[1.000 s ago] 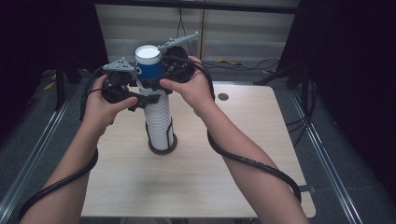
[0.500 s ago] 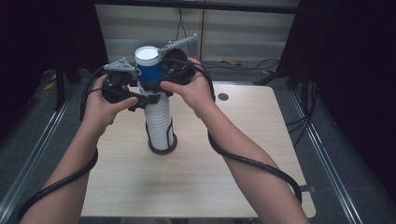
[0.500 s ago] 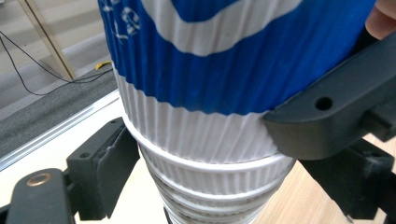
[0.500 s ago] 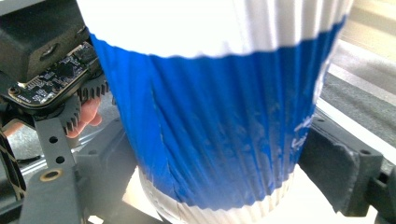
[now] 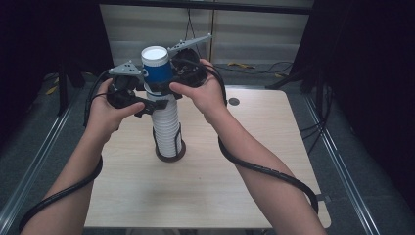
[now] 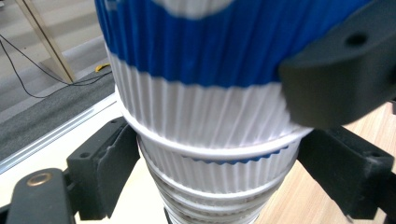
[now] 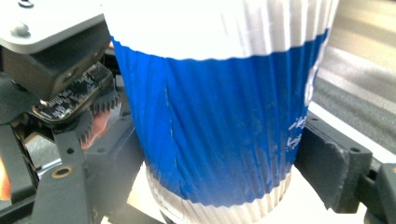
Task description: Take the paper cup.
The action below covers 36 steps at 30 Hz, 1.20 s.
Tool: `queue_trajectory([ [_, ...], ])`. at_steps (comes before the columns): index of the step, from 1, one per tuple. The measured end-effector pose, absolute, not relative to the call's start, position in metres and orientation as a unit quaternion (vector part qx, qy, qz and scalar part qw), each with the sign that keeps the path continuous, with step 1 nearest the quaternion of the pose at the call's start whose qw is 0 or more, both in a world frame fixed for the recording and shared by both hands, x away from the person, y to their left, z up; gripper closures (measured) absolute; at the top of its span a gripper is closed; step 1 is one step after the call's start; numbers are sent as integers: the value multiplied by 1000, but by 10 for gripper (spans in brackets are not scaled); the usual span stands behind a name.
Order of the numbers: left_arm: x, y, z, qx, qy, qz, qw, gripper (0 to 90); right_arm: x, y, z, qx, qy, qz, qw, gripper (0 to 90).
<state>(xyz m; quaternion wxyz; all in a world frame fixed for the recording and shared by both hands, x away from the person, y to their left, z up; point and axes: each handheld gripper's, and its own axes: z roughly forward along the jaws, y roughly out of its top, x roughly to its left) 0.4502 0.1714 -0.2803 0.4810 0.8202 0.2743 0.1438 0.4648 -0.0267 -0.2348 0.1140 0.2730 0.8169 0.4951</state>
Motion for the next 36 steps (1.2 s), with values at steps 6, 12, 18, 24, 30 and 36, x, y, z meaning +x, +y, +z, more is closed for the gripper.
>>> queue_trajectory([
  [6,451,172,-281,818,275,143,484,133,464,-29,-231,276,805,512,116,213],
  [12,450,174,-282,816,279,142,486,138,463,-32,-223,277,792,531,116,231],
  [18,449,177,-281,816,280,142,486,159,462,-36,-219,281,780,547,115,234],
  [24,448,176,-281,817,278,141,485,153,460,-37,-216,278,785,541,117,233],
  [30,449,176,-282,816,282,138,485,152,459,-39,-214,280,774,556,116,233],
  [36,447,176,-281,818,281,138,483,155,458,-43,-209,276,769,565,116,232],
])
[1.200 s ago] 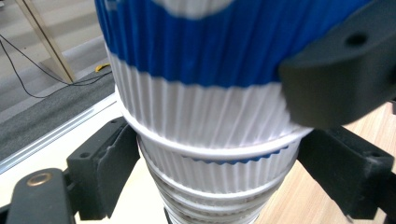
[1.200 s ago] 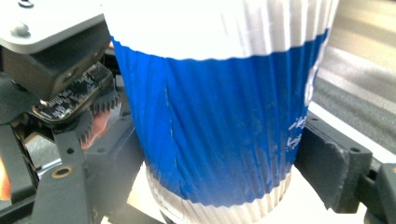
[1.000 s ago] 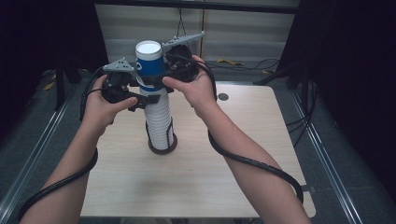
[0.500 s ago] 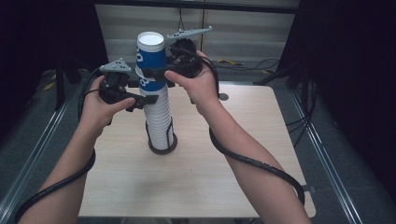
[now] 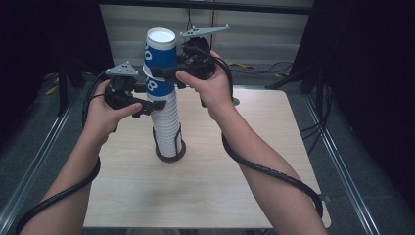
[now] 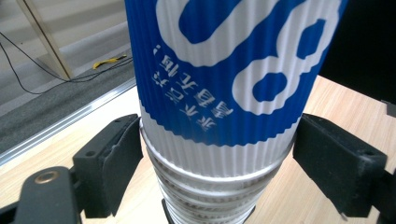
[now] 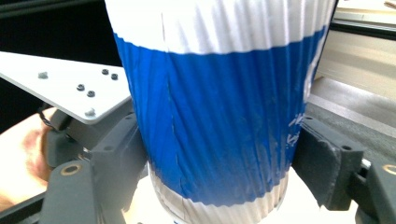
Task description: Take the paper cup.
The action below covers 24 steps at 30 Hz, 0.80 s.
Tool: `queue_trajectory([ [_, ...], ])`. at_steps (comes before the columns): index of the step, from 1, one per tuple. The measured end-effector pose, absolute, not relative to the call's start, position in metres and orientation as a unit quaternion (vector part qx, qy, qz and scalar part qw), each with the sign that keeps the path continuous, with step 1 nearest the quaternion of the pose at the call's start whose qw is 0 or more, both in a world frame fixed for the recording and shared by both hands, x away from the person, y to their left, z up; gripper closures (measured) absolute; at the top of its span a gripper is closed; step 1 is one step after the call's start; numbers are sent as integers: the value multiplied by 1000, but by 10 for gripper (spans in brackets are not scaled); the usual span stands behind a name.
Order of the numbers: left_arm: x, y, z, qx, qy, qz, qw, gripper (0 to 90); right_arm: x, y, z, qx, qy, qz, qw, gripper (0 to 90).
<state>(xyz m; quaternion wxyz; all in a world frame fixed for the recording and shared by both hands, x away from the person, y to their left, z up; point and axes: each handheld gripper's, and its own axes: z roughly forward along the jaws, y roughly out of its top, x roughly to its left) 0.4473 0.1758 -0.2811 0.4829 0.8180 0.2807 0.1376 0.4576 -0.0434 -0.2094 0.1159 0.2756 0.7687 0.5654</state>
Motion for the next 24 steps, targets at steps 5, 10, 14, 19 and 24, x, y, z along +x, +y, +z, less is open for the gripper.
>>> queue_trajectory([
  [5,446,176,-282,819,281,136,482,157,457,-46,-207,277,765,571,113,232],
  [10,446,177,-283,819,282,135,481,157,455,-50,-199,272,761,577,121,233],
  [14,446,178,-286,821,285,131,478,156,455,-57,-195,273,757,582,119,232],
  [19,444,179,-287,823,283,132,475,158,455,-71,-195,281,753,581,123,232],
  [24,440,182,-292,825,284,129,471,157,454,-87,-197,288,748,584,128,233],
])
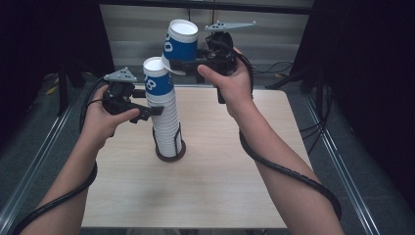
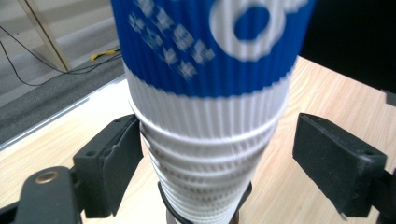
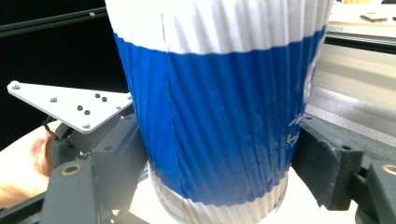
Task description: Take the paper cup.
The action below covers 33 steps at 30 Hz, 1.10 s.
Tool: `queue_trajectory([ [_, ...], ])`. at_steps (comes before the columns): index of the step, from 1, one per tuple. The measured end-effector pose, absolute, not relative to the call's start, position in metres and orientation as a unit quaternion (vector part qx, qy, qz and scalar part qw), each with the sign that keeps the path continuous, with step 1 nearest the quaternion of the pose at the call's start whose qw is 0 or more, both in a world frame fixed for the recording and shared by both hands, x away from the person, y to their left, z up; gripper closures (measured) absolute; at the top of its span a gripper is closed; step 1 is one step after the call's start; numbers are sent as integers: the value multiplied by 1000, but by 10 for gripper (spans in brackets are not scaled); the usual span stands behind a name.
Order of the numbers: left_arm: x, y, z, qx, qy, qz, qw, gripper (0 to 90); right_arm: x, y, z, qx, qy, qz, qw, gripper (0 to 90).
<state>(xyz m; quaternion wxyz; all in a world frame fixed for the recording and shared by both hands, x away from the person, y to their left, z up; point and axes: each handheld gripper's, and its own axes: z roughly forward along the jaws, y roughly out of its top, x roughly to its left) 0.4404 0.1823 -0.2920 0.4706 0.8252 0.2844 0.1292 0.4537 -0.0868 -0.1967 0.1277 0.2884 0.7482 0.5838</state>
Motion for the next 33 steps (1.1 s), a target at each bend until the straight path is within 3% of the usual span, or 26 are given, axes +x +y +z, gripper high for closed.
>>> queue_trajectory([
  [33,411,188,-329,860,259,111,425,159,429,-168,-243,304,765,550,140,244],
])
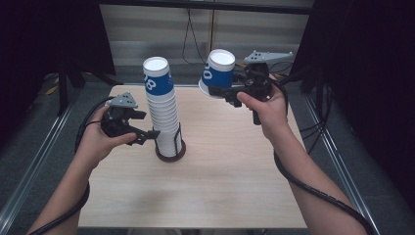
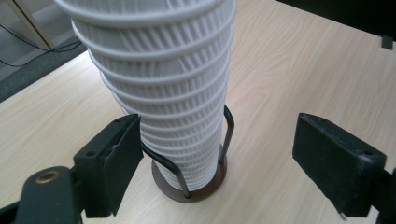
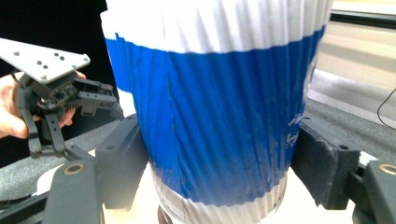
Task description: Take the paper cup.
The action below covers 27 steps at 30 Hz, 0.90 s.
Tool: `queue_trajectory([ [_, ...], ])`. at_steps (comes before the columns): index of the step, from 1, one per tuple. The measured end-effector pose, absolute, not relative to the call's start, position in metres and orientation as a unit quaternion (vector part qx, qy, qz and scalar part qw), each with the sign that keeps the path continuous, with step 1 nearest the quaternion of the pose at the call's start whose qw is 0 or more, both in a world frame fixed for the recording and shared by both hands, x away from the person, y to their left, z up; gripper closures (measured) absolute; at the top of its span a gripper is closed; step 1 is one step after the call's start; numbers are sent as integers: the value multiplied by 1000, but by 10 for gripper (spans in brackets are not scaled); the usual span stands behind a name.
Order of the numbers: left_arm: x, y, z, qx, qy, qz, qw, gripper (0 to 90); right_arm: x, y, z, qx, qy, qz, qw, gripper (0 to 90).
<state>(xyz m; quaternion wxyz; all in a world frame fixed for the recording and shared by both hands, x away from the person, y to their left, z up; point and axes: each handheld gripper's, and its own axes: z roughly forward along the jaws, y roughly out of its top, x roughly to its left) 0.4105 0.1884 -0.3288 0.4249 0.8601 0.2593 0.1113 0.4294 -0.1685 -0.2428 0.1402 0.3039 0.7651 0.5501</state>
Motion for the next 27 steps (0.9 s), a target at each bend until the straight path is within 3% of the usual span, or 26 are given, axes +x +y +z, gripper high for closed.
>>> queue_trajectory([
  [27,382,167,-388,882,237,70,400,161,409,-195,-304,299,795,516,116,243],
])
